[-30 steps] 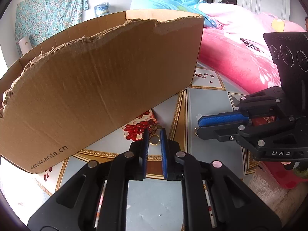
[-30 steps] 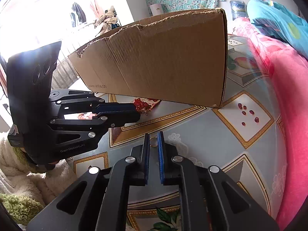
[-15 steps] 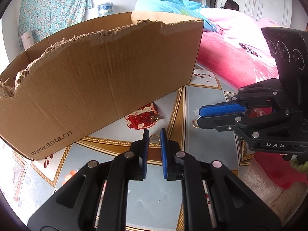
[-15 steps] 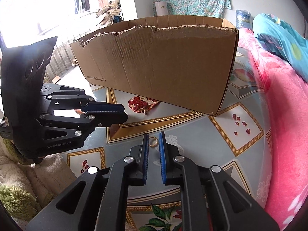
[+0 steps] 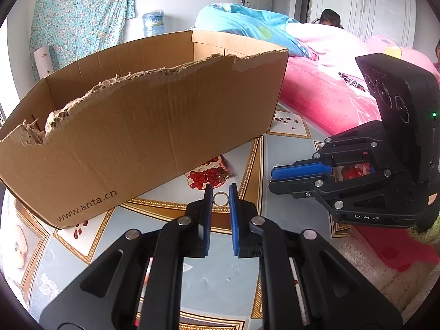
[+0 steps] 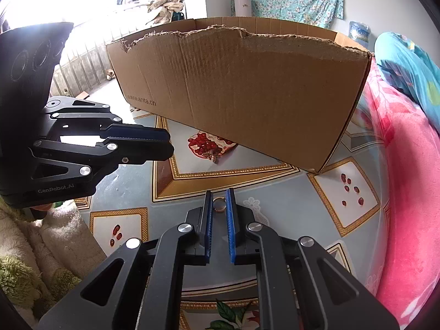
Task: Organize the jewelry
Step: 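Carry the gold ring into the box and open the right gripper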
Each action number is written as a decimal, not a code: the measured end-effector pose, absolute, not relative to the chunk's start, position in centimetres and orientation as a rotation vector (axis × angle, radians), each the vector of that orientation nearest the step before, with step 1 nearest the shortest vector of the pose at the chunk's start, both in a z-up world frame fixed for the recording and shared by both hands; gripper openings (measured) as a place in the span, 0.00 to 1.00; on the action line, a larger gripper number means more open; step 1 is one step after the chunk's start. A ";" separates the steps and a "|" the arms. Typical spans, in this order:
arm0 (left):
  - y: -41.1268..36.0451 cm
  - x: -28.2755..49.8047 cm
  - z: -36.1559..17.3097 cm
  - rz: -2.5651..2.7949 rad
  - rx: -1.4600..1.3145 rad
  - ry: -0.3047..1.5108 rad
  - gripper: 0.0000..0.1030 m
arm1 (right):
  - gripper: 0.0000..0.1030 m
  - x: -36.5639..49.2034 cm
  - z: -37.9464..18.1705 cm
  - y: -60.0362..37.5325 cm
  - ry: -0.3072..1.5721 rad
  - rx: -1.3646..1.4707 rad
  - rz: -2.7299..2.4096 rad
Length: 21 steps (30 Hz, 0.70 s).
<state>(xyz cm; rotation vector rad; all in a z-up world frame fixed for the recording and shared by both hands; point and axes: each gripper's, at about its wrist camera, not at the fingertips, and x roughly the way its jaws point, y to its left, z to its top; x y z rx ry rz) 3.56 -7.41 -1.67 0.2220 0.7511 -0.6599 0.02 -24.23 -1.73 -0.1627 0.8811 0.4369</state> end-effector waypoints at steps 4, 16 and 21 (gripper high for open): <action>-7.2 3.1 -1.1 -0.657 0.224 0.736 0.11 | 0.09 0.1 -1.8 -24.5 0.882 -0.125 0.429; -5.6 1.5 3.1 -0.672 0.185 0.638 0.11 | 0.09 -1.8 2.8 -24.8 0.772 -0.085 0.402; -4.9 1.2 6.7 -0.684 0.168 0.543 0.11 | 0.09 -2.2 6.6 -25.1 0.666 -0.077 0.391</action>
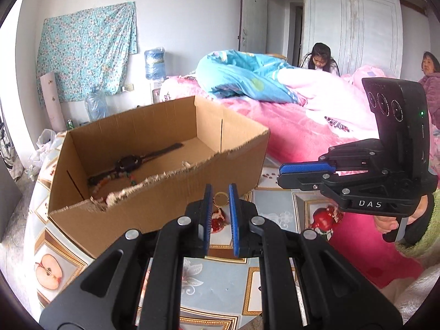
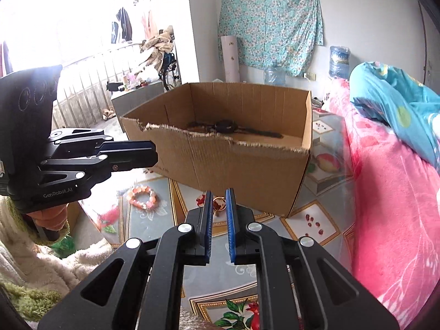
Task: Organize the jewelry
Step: 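Carry the gold ring into the box and open the right gripper, then withdraw both grippers from the box toward the pink bead bracelet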
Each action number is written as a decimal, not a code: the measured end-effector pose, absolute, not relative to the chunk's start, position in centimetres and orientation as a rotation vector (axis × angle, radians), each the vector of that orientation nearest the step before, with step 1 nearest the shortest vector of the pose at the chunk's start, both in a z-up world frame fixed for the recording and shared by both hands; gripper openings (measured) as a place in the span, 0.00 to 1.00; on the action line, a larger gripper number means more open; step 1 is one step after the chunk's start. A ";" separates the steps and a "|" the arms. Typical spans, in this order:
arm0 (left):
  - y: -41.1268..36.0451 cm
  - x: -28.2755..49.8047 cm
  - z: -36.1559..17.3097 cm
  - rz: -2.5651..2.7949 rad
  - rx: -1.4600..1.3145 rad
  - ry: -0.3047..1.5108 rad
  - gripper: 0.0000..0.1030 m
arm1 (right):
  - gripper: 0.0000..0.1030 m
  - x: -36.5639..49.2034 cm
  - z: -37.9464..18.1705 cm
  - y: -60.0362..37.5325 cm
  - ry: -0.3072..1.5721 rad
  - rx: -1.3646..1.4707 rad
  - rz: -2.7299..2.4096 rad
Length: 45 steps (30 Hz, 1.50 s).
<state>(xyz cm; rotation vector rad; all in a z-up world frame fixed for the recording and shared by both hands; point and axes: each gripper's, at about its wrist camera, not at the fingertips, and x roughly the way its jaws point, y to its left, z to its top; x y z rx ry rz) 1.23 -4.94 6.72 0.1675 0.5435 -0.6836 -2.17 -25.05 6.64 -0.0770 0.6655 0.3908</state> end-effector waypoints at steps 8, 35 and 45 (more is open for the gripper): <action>-4.7 5.5 9.6 -0.627 0.142 0.525 0.11 | 0.09 1.5 10.4 -24.9 0.584 -0.083 0.400; -3.4 15.4 7.7 -0.478 0.015 0.735 0.13 | 0.17 10.4 9.5 -25.8 0.724 -0.006 0.336; -0.3 9.3 10.4 -0.509 -0.018 0.617 0.21 | 0.35 3.1 11.9 -27.1 0.578 0.070 0.375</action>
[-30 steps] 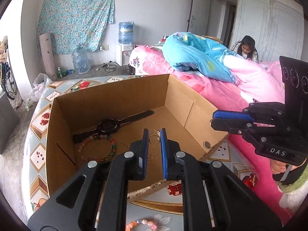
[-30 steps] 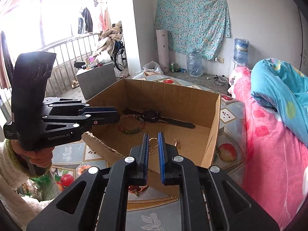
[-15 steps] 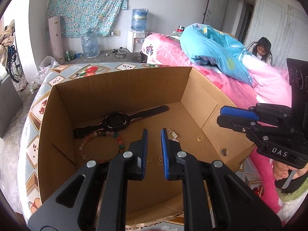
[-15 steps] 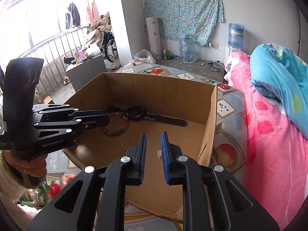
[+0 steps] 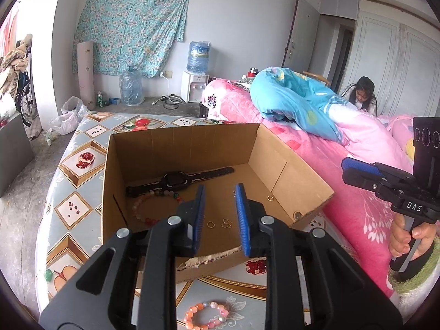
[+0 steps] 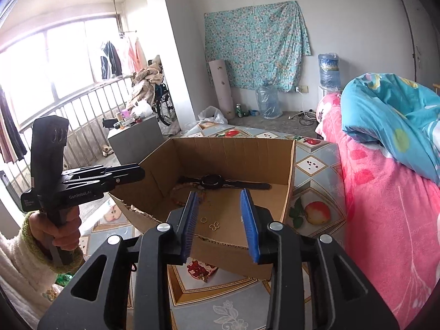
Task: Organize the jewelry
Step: 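Withdraw both grippers from the box toward the pink bead bracelet, then lower the left gripper around the pink bead bracelet while the right gripper approaches a small gold charm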
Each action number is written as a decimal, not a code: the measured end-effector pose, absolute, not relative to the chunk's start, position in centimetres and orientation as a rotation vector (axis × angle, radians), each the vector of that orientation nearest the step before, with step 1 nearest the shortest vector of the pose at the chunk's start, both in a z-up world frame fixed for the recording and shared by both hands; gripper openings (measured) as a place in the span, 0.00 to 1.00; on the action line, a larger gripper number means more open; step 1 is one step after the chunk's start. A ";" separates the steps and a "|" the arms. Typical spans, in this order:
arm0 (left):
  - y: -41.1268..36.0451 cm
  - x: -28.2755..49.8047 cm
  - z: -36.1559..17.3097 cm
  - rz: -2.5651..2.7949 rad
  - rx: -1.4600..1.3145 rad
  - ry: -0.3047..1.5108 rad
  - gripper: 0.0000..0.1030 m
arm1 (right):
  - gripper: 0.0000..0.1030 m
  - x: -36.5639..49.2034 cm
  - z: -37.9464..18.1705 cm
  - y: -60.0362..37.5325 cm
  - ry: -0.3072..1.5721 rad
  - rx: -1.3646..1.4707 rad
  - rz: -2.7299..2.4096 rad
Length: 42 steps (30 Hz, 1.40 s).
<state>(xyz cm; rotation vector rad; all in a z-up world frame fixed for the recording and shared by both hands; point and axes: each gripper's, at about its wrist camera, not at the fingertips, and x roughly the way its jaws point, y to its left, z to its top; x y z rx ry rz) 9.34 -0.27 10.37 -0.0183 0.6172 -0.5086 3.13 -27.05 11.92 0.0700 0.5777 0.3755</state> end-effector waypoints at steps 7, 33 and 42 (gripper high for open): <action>1.3 4.4 9.7 -0.561 0.011 0.598 0.25 | 0.42 -1.4 10.0 -26.5 0.596 0.089 0.398; -1.0 3.2 -2.8 -0.457 0.163 0.883 0.25 | 0.41 -0.3 0.0 -23.3 0.805 0.119 0.342; -1.6 2.9 -2.9 -0.443 0.212 0.847 0.25 | 0.30 2.6 -1.7 -21.7 0.836 0.030 0.341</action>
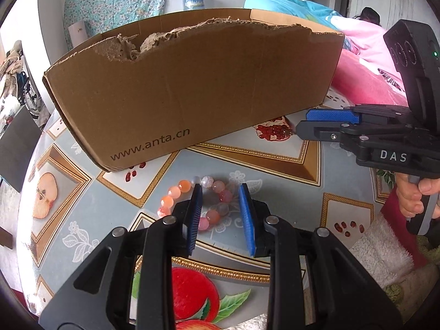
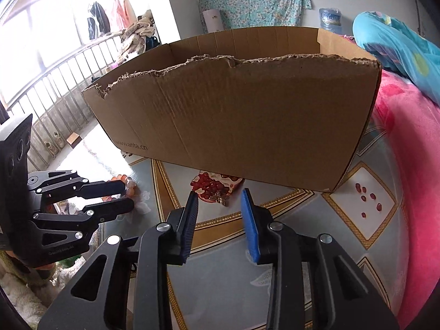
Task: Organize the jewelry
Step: 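Lower the left gripper around the pink bead bracelet while the right gripper approaches a small gold charm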
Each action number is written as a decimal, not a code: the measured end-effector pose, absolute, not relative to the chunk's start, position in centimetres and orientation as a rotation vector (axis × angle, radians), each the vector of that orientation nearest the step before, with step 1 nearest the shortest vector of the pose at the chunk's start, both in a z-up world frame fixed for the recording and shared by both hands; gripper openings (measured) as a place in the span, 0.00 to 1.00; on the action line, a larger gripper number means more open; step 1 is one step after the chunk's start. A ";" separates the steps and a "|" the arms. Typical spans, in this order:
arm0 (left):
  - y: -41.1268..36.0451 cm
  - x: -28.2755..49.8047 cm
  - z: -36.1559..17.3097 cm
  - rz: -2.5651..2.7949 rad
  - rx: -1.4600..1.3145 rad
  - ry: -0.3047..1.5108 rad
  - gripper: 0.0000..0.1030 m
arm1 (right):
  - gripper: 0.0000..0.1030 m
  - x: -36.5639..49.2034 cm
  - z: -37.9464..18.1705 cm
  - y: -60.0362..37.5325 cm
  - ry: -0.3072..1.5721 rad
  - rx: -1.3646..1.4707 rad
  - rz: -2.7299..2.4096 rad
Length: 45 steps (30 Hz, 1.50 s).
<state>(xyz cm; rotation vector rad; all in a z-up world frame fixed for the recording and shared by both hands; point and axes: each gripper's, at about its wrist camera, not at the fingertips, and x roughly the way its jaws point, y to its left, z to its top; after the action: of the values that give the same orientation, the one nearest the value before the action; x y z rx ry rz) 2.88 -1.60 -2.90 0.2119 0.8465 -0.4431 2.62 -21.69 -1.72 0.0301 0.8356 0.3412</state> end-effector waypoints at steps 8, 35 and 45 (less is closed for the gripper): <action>-1.7 2.8 -2.9 -0.436 0.205 0.838 0.23 | 0.20 3.6 -2.6 -20.1 0.838 -0.050 0.311; -1.1 2.4 -2.9 -0.458 0.174 0.848 0.20 | 0.04 0.0 -1.8 -21.8 0.852 -0.026 0.304; -0.9 2.3 -2.9 -0.459 0.167 0.848 0.20 | 0.19 -1.2 -1.9 -22.4 0.884 0.017 0.262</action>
<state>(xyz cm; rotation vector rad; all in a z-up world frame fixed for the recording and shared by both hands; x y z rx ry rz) 2.28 -0.95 -2.94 0.1675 0.8483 -0.4594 -1.17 -22.44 -1.86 0.0168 0.8840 0.2617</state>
